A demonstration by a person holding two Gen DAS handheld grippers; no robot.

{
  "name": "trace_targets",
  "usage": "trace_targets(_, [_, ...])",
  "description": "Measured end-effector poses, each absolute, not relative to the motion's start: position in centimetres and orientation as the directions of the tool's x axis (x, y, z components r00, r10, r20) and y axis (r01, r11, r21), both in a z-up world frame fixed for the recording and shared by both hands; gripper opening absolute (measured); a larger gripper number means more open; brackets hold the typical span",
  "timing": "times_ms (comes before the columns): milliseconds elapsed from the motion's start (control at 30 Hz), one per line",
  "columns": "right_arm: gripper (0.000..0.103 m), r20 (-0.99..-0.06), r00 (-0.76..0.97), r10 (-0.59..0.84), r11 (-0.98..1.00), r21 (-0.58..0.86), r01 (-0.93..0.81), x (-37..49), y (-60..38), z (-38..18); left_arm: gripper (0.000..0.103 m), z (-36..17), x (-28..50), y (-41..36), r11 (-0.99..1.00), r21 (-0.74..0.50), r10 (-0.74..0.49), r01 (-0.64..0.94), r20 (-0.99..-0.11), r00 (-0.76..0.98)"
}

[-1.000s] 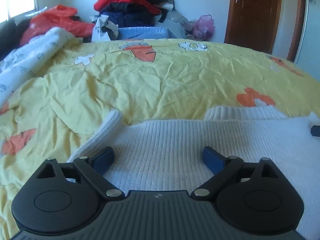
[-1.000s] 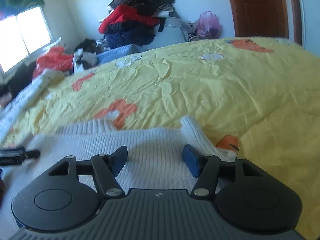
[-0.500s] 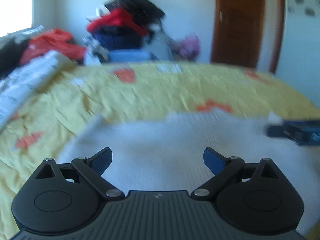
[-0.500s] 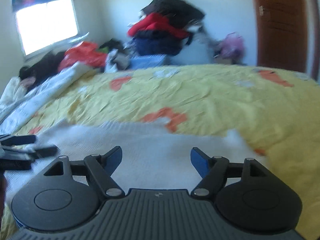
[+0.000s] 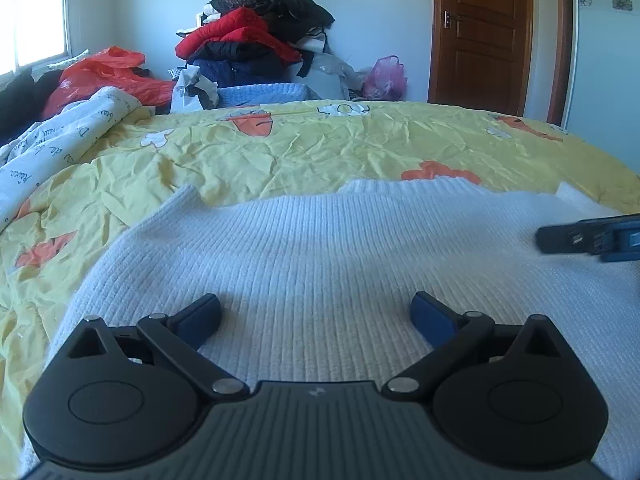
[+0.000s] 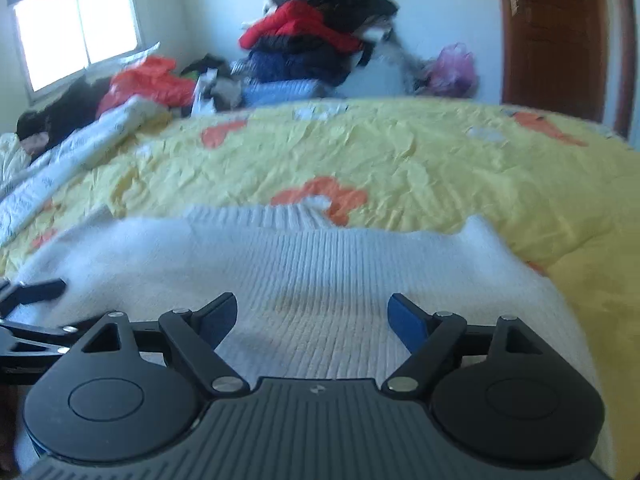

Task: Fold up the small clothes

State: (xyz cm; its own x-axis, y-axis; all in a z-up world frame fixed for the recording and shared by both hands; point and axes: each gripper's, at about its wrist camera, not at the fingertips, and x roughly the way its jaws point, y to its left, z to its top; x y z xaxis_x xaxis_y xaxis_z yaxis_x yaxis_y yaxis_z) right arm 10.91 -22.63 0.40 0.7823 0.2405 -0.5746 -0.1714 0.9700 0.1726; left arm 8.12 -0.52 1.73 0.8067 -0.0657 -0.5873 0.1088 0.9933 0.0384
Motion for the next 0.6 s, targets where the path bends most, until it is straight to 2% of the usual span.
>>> trace_targets(133, [0.088, -0.523, 0.801, 0.292, 0.956, 0.182, -0.23, 8.1, -22.0, 1.6, 0.102, 1.7, 8.1, -0.5, 0.993, 0.039, -0.066, 0.109, -0.587, 0.807])
trace_targets(233, [0.091, -0.588, 0.77, 0.247, 0.967, 0.094, -0.239, 8.1, -21.3, -0.3, 0.102, 1.7, 8.1, -0.5, 0.993, 0.038, -0.067, 0.11, -0.587, 0.807])
trace_targets(267, [0.094, -0.592, 0.767, 0.248, 0.966, 0.092, -0.241, 8.2, -21.6, -1.2, 0.102, 1.7, 8.1, -0.5, 0.993, 0.039, -0.067, 0.111, -0.587, 0.807])
trace_targets(300, [0.095, -0.551, 0.786, 0.28, 0.959, 0.113, -0.262, 7.8, -22.2, -1.8, 0.102, 1.7, 8.1, -0.5, 0.993, 0.038, -0.067, 0.11, -0.586, 0.808])
trace_targets(400, [0.098, -0.558, 0.776, 0.294, 0.954, 0.124, -0.272, 8.1, -22.3, -1.7, 0.102, 1.7, 8.0, -0.5, 0.993, 0.037, -0.068, 0.11, -0.585, 0.808])
trace_targets(500, [0.098, -0.566, 0.771, 0.293, 0.954, 0.119, -0.275, 8.0, -22.2, -1.4, 0.102, 1.8, 8.0, -0.5, 0.993, 0.037, -0.068, 0.111, -0.587, 0.807])
trace_targets(600, [0.093, -0.569, 0.783, 0.253, 0.966, 0.1, -0.239, 7.0, -22.2, -0.2, 0.102, 2.6, 7.6, -0.4, 0.993, 0.041, -0.061, 0.109, -0.608, 0.791])
